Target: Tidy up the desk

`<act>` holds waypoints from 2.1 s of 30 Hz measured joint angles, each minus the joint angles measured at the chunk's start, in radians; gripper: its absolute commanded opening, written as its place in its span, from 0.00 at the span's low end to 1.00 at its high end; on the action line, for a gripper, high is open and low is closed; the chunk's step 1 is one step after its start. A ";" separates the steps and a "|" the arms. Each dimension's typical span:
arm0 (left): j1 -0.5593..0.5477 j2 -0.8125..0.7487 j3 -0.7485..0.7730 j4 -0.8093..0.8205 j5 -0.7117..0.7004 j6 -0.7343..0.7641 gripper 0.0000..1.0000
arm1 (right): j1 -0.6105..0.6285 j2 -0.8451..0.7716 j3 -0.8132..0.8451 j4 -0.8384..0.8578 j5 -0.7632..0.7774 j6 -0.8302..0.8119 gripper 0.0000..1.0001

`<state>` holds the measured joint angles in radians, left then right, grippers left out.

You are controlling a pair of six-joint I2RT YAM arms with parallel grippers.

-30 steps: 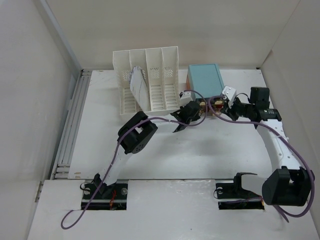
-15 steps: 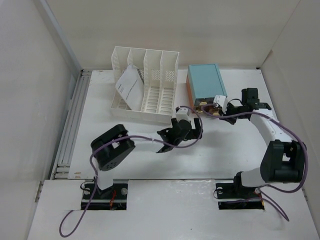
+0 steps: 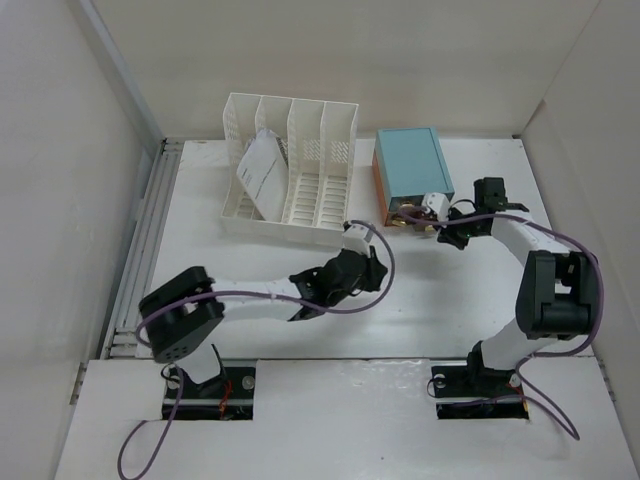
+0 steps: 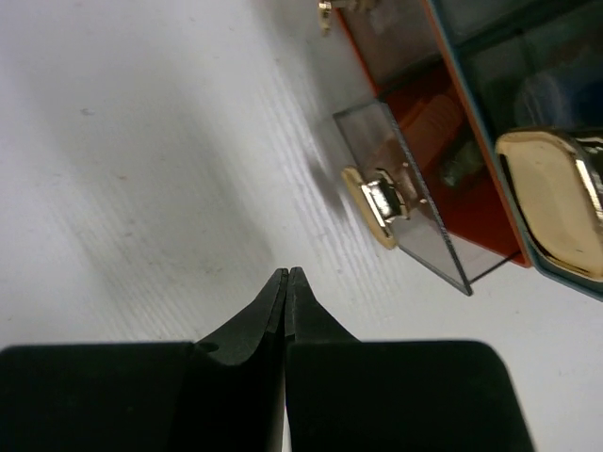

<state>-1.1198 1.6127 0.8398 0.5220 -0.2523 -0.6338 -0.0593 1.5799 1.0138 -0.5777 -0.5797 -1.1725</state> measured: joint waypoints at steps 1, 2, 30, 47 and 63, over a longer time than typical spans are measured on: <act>-0.003 -0.047 -0.028 -0.014 -0.018 0.002 0.03 | 0.003 0.006 0.000 0.019 0.013 0.014 0.00; -0.005 -0.105 -0.057 -0.030 -0.037 0.002 0.03 | 0.006 0.010 0.000 0.039 0.026 0.029 0.00; -0.023 -0.623 -0.303 -0.268 -0.214 -0.092 0.56 | 0.240 0.056 -0.057 0.383 0.419 0.190 0.00; 0.164 -0.163 -0.027 -0.290 -0.335 0.014 0.63 | 0.170 -0.188 0.282 -0.296 -0.165 0.002 0.36; 0.283 0.182 0.380 -0.386 -0.245 0.219 0.60 | 0.014 -0.416 0.261 -0.288 -0.312 0.088 0.32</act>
<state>-0.8364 1.7950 1.2201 0.1360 -0.4969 -0.4152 -0.0456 1.1641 1.2743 -0.8661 -0.8917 -1.0843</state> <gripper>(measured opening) 0.609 0.326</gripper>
